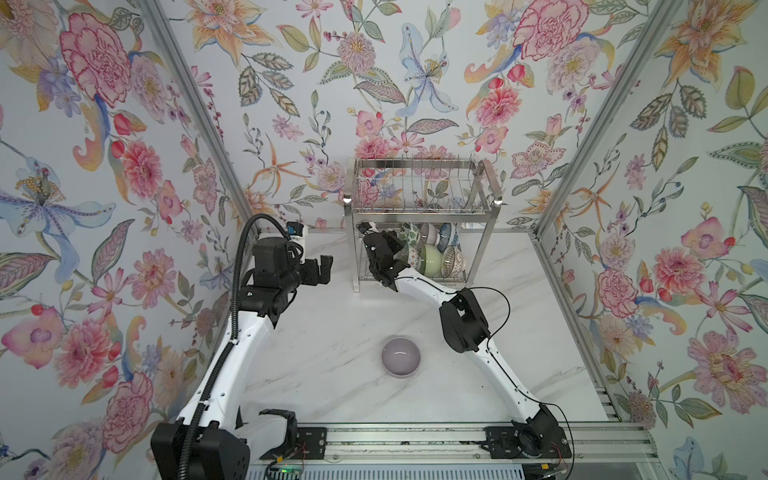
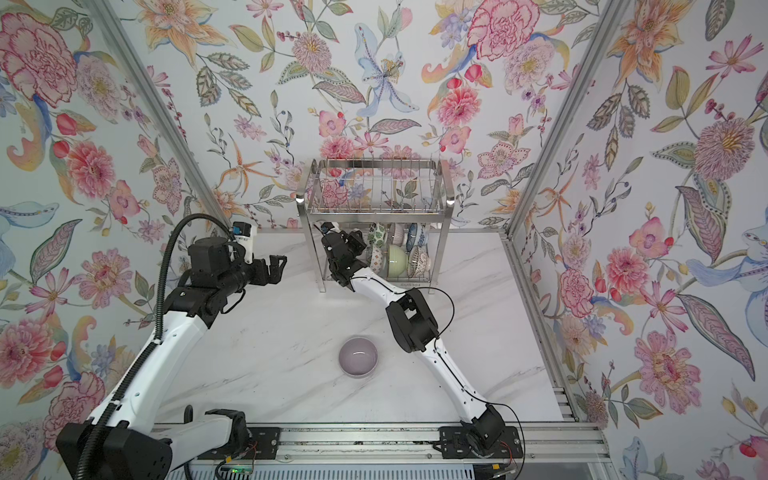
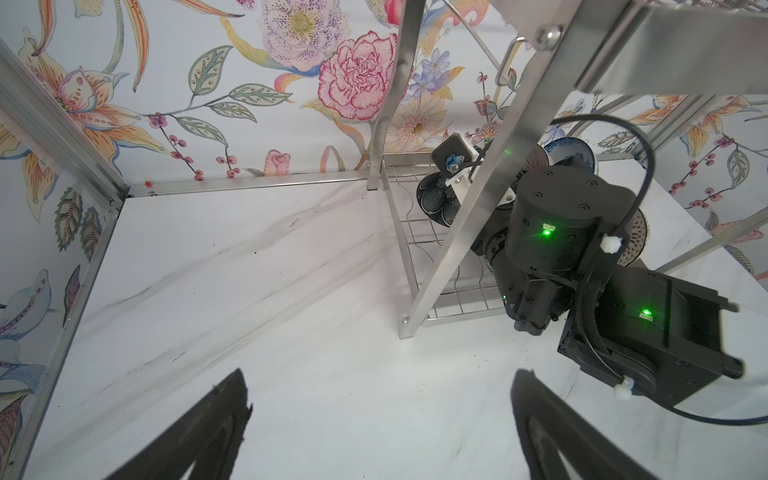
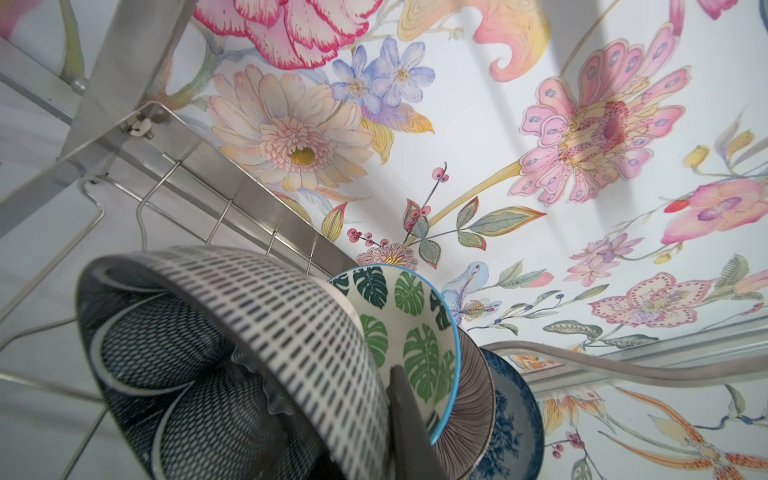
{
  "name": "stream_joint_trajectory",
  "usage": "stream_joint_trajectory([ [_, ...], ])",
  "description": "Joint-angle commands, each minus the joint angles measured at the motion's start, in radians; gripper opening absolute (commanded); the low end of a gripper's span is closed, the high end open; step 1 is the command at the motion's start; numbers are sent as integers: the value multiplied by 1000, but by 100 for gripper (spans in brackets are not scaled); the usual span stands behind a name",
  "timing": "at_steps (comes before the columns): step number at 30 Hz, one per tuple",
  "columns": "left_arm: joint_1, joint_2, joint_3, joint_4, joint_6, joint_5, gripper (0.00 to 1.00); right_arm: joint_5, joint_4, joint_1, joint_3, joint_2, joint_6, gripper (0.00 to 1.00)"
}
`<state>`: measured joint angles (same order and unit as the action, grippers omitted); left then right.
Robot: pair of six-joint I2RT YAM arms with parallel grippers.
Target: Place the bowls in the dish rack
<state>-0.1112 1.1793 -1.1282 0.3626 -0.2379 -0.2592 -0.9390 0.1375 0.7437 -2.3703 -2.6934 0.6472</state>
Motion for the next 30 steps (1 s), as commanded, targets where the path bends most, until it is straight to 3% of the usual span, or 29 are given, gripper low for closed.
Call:
stream_joint_trajectory([
  [1, 10, -4, 7, -2, 18, -22, 99, -13, 88, -12, -59, -17, 2, 0],
  [8, 10, -4, 5, 3, 19, -22, 99, 15, 87, -26, -72, -34, -40, 0],
  [30, 10, -24, 51, -2, 6, -38, 99, 72, 235, -54, -193, -164, 106, 0],
])
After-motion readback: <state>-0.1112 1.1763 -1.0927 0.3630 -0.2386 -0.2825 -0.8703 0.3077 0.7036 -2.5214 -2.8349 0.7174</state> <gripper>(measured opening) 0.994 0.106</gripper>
